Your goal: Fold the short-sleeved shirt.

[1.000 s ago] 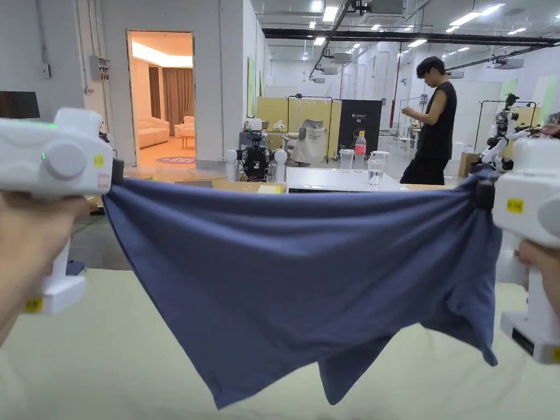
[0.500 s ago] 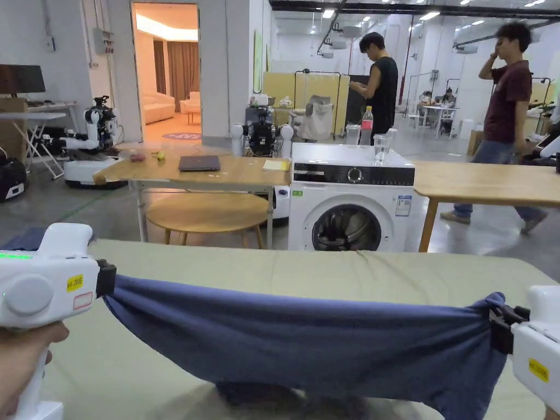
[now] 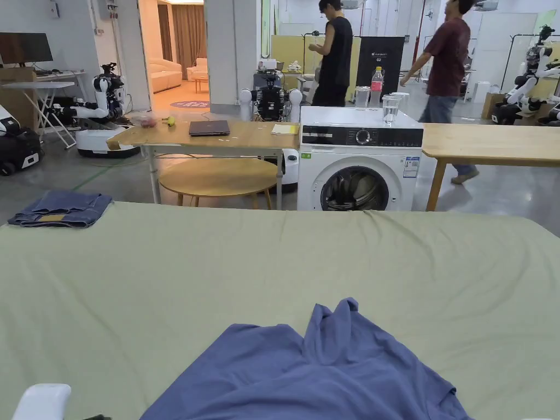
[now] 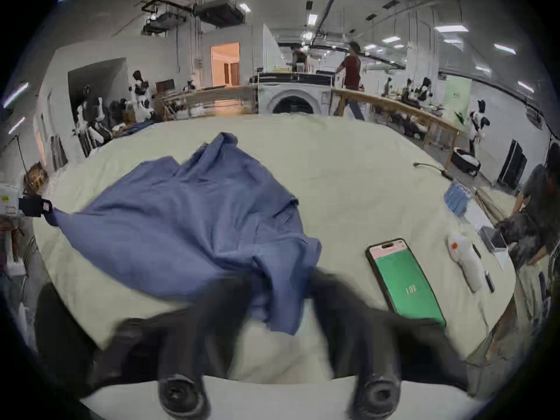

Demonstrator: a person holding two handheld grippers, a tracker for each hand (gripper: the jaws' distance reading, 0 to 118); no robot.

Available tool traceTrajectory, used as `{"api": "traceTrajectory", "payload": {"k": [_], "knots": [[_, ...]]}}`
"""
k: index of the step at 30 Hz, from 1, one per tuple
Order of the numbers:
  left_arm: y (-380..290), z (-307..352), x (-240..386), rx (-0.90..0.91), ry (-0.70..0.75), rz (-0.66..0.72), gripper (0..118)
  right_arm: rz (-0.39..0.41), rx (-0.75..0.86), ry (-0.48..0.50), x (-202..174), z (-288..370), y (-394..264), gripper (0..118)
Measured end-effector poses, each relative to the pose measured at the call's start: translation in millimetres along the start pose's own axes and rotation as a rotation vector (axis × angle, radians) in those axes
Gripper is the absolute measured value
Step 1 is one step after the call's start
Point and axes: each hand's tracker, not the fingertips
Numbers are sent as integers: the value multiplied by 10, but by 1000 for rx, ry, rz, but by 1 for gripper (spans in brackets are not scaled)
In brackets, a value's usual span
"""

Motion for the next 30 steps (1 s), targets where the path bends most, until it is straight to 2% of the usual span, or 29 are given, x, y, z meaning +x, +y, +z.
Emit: {"api": "traceTrajectory", "payload": {"k": [1, 2, 6, 8, 9, 10, 11, 12, 13, 15, 16, 19, 24, 29, 30], "knots": [[81, 72, 98, 41, -8, -32, 100, -1, 21, 21, -40, 76, 93, 93], [184, 151, 218, 92, -13, -54, 111, 3, 73, 39, -120, 159, 228, 108], [767, 453, 815, 290, -68, -126, 111, 28, 273, 78, -573, 417, 825, 108], [949, 402, 971, 359, -101, -141, 110, 32, 352, 83, -808, 499, 1047, 108], [1033, 409, 1080, 388, -109, -148, 110, 34, 395, 69, -904, 517, 1125, 105], [1085, 405, 1148, 400, -111, -146, 108, 45, 413, 65, -983, 528, 1176, 94], [1074, 317, 1149, 395, -121, -145, 89, 51, 426, 61, -1059, 540, 1216, 53], [1085, 298, 1156, 385, -129, -142, 48, 51, 447, 42, -1127, 546, 1237, 13], [1075, 288, 1140, 387, -141, -134, 2, 58, 452, 6, -1169, 522, 1240, 0], [959, 265, 1057, 367, -142, -132, 0, 61, 452, 24, -1221, 490, 1211, 0], [928, 241, 955, 340, -149, -130, 0, 57, 440, 79, -1245, 470, 1210, 0], [764, 188, 575, 273, -121, -69, 0, 74, 427, 72, -1321, 367, 1154, 0], [398, 232, -203, 156, -21, 28, 0, 82, 371, 125, -1502, 162, 1046, 0], [-77, 71, -724, 15, -45, 121, 0, 109, 317, 158, -1722, -59, 962, 0], [-157, 27, -771, -1, -44, 141, 18, 116, 304, 164, -1763, -108, 947, 0]]}}
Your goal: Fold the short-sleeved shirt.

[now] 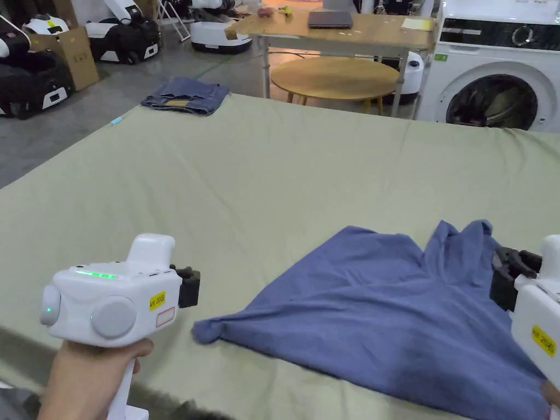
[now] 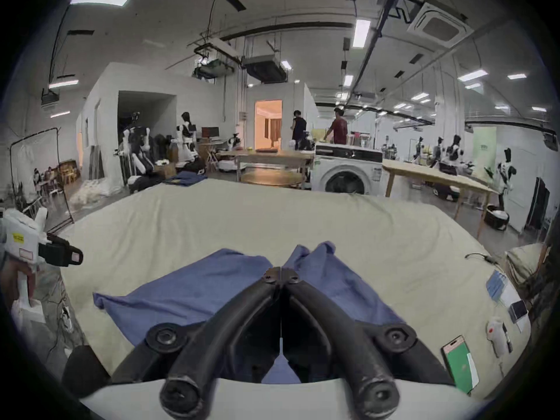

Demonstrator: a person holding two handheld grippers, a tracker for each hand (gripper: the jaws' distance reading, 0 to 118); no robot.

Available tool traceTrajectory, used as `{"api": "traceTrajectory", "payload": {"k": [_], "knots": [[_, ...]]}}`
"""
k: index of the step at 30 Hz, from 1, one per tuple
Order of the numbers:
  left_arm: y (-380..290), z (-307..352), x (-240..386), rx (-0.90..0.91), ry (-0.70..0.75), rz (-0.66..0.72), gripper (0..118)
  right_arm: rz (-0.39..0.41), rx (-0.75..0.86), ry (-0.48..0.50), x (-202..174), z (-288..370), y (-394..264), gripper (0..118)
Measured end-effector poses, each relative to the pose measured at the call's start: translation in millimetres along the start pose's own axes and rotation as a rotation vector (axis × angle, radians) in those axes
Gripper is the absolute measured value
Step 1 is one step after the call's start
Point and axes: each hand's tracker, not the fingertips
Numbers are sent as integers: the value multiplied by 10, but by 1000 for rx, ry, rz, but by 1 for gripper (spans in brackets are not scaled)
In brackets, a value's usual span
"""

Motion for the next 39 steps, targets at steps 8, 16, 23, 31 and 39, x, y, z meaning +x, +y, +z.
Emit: {"api": "traceTrajectory", "payload": {"k": [8, 16, 23, 31, 39], "knots": [[-252, -575, 8, -107, -58, 23, 114, 26, -58, 10, -41, -233, -75, 0], [-484, -978, 519, -158, 77, -302, 80, 3, -105, -46, 285, -347, -173, 0], [-427, -925, 612, -199, -8, -305, 16, -36, -151, -93, 757, -554, -208, 0], [-2, -276, 696, -63, -122, -151, 2, -8, -265, -138, 1504, -1256, 1, 0], [222, -300, 894, -72, -136, -145, 2, -3, -511, -28, 1975, -2528, -199, 118]]}}
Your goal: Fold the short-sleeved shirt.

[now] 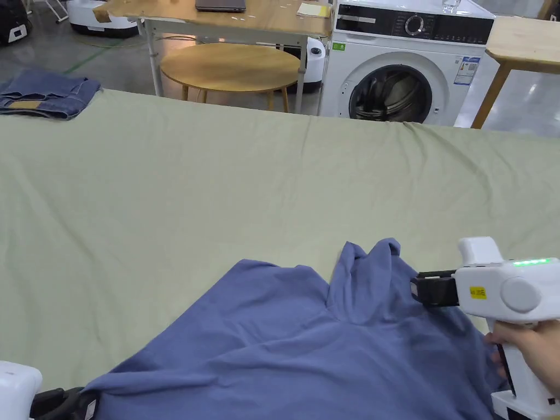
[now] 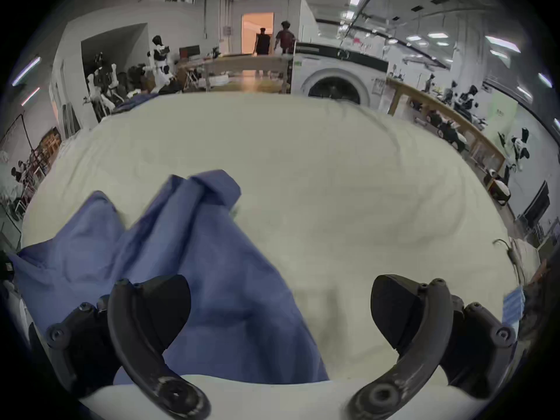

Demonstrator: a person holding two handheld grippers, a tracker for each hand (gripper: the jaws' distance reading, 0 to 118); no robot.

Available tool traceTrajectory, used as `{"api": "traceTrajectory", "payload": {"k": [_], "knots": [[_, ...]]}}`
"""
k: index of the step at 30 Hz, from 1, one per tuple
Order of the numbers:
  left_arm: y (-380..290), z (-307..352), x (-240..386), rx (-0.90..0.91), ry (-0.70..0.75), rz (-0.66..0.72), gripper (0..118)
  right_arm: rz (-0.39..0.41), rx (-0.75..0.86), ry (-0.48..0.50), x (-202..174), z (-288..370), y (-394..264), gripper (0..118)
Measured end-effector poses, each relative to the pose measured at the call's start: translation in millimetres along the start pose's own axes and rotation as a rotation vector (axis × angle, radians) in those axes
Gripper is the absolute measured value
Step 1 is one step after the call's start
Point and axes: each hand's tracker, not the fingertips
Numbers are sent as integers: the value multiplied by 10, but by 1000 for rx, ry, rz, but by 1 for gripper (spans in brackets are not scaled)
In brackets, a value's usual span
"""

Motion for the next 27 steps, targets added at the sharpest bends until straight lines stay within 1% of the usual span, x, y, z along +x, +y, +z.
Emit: {"api": "traceTrajectory", "payload": {"k": [2, 3, 4, 5, 6, 7, 8, 9, 10, 11, 13, 15, 16, 19, 21, 23, 25, 27], "knots": [[28, -55, -13, -5, 13, -3, 2, -25, -65, 38, 10, -186, -63, 117], [39, -73, -13, -8, 22, -5, 2, -24, -112, 36, -21, -237, -113, 106], [46, -86, -11, -7, 25, -5, 2, -3, -152, 31, -92, -247, -179, 93], [52, -98, -10, -7, 26, -4, 2, 10, -112, 19, -169, -196, -246, 71], [55, -135, -40, -8, 25, 0, 2, 23, -19, -3, -226, -34, -269, 27], [65, -153, -43, -10, 23, 2, 2, 14, -14, 49, -256, 46, -278, 0], [81, -175, -42, -9, 20, 5, 2, -18, -28, 75, -327, 119, -294, 0], [101, -196, -41, -8, 19, 8, 2, -17, -34, 74, -371, 223, -294, 0], [126, -213, -42, -4, 16, 10, 2, -27, -30, 117, -400, 296, -294, 0], [159, -225, -43, 2, 14, 12, 2, -22, -26, 123, -439, 397, -285, 0], [238, -223, -28, 41, 38, -2, 2, 8, 56, 64, -513, 615, -244, 0], [342, -227, -74, 76, 46, 1, 2, -20, 140, 83, -546, 972, -140, 0], [417, -222, -79, 93, 46, 3, 2, -26, 181, 76, -549, 1093, -112, 0], [675, -190, -104, 161, 90, -2, 2, 15, 306, 34, -610, 1645, 113, 0], [907, -82, -129, 222, 96, 16, 2, 52, 396, -11, -596, 1990, 283, 0], [1146, 27, -162, 267, 108, 16, 2, 70, 483, -42, -574, 2369, 482, 0], [1425, 122, -177, 305, 124, 6, 2, 63, 555, -69, -479, 2672, 682, 0], [1724, 104, -326, 343, 150, -1, 2, 47, 627, -99, -391, 2991, 902, 0]]}}
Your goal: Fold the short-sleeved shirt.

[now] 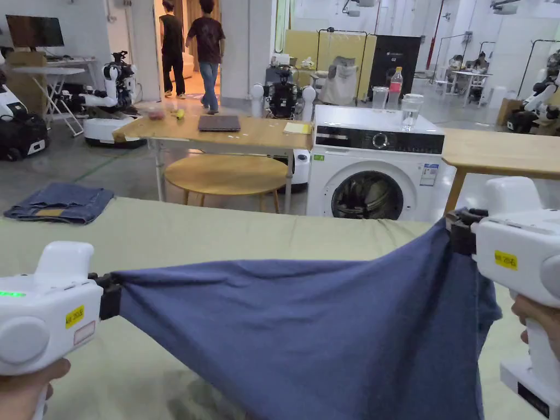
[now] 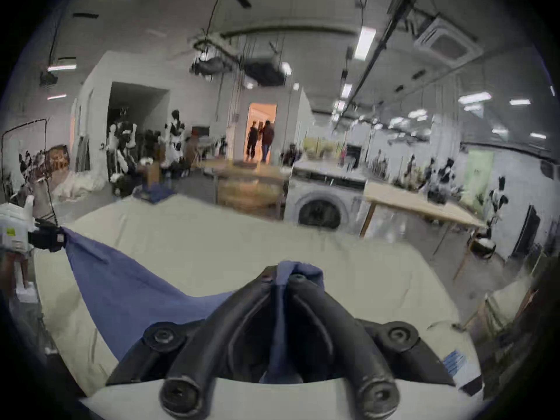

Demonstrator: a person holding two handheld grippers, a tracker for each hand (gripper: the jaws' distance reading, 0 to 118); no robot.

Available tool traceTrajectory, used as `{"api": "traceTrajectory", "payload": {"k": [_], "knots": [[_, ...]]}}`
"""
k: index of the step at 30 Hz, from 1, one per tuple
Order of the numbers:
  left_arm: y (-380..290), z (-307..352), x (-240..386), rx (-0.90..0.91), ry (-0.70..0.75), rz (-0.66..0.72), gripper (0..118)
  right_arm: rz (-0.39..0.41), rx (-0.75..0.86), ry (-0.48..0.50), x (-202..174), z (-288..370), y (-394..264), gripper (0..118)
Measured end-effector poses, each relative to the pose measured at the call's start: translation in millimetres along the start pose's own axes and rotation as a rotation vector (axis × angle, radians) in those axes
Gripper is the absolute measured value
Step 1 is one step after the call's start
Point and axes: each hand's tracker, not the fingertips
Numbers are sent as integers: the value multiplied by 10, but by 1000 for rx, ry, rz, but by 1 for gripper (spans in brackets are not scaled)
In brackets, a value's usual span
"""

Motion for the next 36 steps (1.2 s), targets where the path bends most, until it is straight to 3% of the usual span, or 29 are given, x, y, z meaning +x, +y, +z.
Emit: {"api": "traceTrajectory", "payload": {"k": [6, 12, 15, 19, 24, 31, 36], "knots": [[1002, -95, 46, 81, 39, -26, 2, -45, 185, -60, 293, 168, 876, 0], [1996, -90, 252, 184, 84, -42, 2, -45, 297, -95, 323, 109, 1601, 0], [2374, 5, 289, 243, 135, -71, 2, -95, 352, -101, 402, 99, 1838, 0], [2660, 128, 291, 280, 145, -61, 2, -98, 374, -113, 458, 55, 2014, 0], [2611, 83, 351, 289, 153, -83, 2, -93, 369, -125, 454, -58, 1909, 0], [1818, -413, 374, 132, 162, -48, 2, -103, 244, -137, 451, -373, 1088, 0], [1451, -429, 429, 92, 132, -65, 2, -122, 233, -122, 446, -158, 756, 0]]}}
